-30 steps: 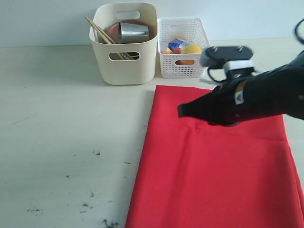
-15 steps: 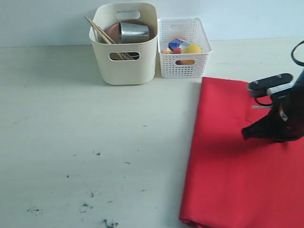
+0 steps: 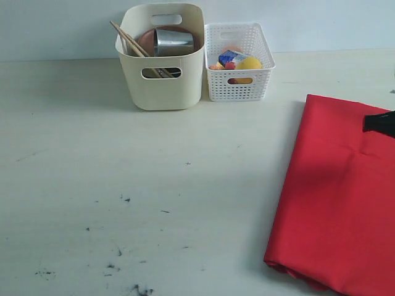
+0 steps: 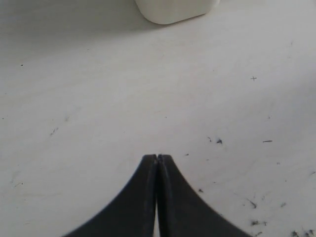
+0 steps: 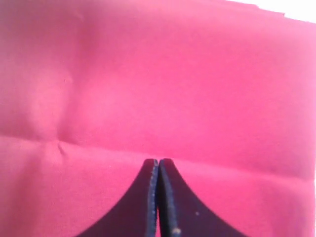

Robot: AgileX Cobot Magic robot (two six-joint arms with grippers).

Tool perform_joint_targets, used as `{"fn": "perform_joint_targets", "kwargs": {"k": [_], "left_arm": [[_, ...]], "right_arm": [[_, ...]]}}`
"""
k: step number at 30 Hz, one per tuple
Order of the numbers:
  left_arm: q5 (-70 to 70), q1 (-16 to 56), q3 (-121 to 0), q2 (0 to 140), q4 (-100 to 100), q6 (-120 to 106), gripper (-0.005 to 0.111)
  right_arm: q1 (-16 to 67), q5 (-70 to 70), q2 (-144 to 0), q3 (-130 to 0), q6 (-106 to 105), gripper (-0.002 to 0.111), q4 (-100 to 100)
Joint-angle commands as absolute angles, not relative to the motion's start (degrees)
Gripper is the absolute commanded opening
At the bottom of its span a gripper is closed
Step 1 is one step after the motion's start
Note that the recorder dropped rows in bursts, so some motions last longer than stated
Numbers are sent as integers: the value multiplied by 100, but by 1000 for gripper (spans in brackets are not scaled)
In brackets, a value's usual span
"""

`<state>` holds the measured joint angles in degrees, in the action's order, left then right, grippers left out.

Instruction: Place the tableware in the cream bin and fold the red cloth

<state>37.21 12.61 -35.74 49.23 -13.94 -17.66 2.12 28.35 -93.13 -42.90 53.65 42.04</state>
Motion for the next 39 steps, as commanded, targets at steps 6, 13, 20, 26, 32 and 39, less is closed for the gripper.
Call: {"fn": "perform_joint_targets", "kwargs": {"k": [6, 13, 20, 26, 32, 39], "left_arm": [[3613, 1272, -3556, 4877, -1367, -1885, 3], [3613, 1272, -3556, 4877, -1298, -1946, 3], [3626, 1272, -3556, 4877, -1266, -1946, 3], [3683, 1272, -3556, 4877, -1114, -1946, 3], [3721, 1272, -3556, 4877, -1080, -1946, 3], [3602, 1272, -3556, 4877, -1102, -1946, 3]], "right_arm": [[185, 2465, -11040, -4781, 5396, 0, 4386], [185, 2396, -12072, -6369, 4488, 0, 4150], [184, 3177, -12336, -8134, 2505, 0, 2177], [-88, 4148, -11598, -8399, 2791, 0, 2292], [-375, 4045, -10970, -7041, 2869, 0, 2147], [-8, 1964, -10706, -5061, 2856, 0, 1756]]}}
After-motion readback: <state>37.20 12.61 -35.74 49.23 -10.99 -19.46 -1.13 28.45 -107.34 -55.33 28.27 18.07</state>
